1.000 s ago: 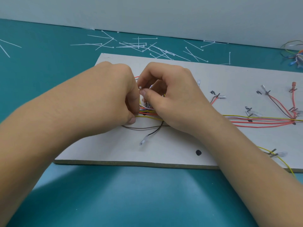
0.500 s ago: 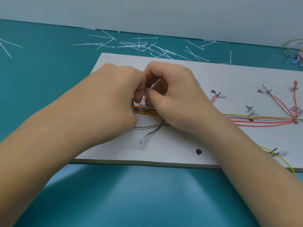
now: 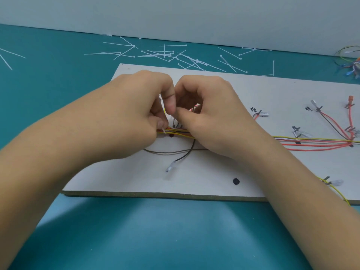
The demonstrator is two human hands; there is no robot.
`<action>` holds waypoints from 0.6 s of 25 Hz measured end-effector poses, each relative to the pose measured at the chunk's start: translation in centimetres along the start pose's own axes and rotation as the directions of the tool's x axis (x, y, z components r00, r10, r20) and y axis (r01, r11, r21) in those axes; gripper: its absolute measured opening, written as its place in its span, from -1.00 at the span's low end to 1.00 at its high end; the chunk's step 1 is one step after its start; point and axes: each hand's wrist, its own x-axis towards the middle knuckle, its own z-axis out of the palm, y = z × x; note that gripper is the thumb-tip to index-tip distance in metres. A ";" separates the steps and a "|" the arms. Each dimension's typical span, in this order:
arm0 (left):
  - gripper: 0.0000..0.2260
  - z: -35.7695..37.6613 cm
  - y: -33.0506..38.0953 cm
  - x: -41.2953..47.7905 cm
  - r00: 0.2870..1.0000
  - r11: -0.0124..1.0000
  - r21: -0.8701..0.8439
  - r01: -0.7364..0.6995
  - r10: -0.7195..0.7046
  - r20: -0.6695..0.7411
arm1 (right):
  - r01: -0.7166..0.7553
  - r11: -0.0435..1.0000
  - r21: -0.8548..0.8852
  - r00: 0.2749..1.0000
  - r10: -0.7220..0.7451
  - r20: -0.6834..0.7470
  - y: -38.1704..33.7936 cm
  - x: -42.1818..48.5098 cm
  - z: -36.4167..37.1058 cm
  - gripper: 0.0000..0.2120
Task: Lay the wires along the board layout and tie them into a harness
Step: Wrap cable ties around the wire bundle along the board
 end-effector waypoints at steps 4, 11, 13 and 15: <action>-0.72 0.2 -0.3 0.6 0.999 0.985 -0.171 -0.031 0.035 0.020 | -0.024 1.000 -0.011 1.000 0.024 -0.002 -0.1 0.0 -0.6 -0.86; -0.73 -0.2 -1.1 1.2 0.999 0.898 -0.440 0.014 0.003 0.039 | -0.096 0.995 -0.008 0.994 0.097 0.042 0.0 -0.1 -0.6 -0.87; -0.76 -0.1 -1.3 1.4 0.999 0.888 -0.460 0.020 -0.006 0.032 | -0.114 0.993 -0.001 0.992 0.114 0.044 0.0 -0.1 -0.6 -0.86; -0.78 0.0 -1.4 1.5 0.999 0.883 -0.469 0.027 -0.012 0.035 | -0.128 0.992 0.018 0.991 0.127 0.044 0.1 -0.1 -0.6 -0.86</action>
